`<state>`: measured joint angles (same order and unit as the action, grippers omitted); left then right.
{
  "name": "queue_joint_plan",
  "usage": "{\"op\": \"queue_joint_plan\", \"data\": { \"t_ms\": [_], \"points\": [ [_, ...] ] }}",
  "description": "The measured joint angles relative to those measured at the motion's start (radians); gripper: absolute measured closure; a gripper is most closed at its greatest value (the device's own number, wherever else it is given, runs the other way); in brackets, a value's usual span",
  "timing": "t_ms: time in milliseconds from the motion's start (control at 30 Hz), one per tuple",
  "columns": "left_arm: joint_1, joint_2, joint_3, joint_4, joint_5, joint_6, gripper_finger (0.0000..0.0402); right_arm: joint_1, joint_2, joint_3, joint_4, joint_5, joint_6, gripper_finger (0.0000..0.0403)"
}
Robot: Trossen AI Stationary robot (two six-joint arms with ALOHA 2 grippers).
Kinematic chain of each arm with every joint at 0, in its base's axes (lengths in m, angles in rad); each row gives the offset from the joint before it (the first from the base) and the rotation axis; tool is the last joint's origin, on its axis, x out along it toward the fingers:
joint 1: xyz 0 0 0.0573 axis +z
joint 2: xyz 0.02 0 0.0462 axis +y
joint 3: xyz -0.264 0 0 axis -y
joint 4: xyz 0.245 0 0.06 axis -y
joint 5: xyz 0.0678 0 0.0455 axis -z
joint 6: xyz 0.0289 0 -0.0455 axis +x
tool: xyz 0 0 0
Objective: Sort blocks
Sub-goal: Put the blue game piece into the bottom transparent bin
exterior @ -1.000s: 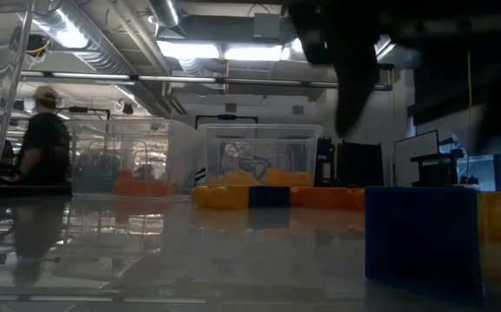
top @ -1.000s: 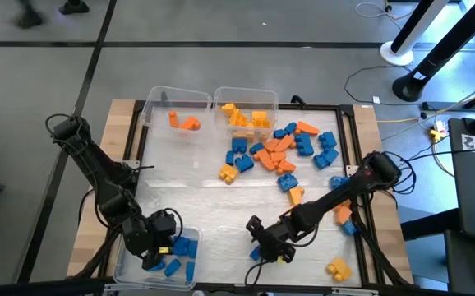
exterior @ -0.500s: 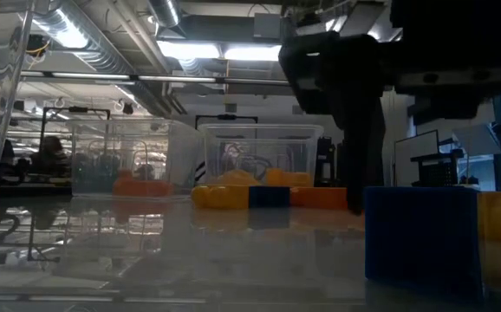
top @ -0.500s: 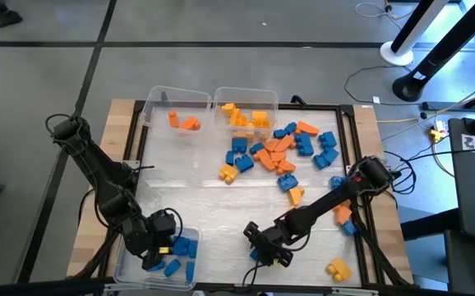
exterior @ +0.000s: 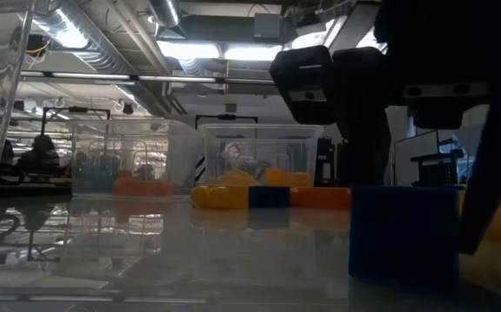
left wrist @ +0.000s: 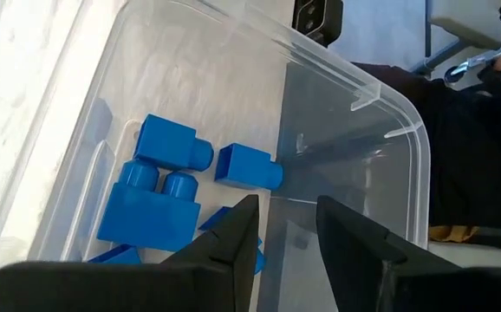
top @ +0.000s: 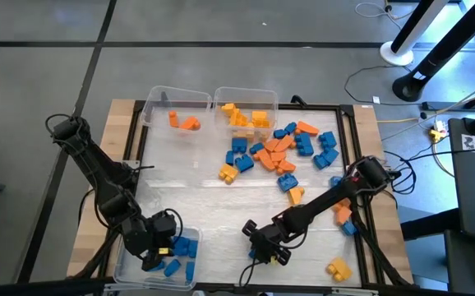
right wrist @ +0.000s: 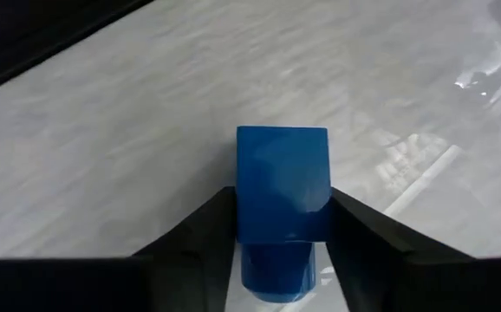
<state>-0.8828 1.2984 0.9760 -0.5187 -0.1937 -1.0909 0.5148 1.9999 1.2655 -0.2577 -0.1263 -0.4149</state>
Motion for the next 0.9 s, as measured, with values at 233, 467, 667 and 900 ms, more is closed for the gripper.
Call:
{"op": "queue_joint_plan", "data": {
  "t_ms": [233,467,667,900],
  "points": [
    [0.000,0.000,0.000,0.008,-0.019,0.047,0.0295,-0.021,0.008,0.001,0.038,0.000,-0.005,0.0266],
    [0.000,0.000,0.000,0.077,-0.091,0.116,0.0295,-0.081,0.001,0.014,0.059,0.003,-0.009,0.0236],
    [-0.002,0.000,0.000,0.213,-0.081,0.269,0.0295,-0.143,-0.001,0.078,0.044,0.003,-0.082,0.0261],
    [0.013,0.000,0.000,0.278,-0.125,0.425,0.0295,-0.226,-0.002,0.211,-0.006,0.003,-0.205,0.0238]
  ]
}}
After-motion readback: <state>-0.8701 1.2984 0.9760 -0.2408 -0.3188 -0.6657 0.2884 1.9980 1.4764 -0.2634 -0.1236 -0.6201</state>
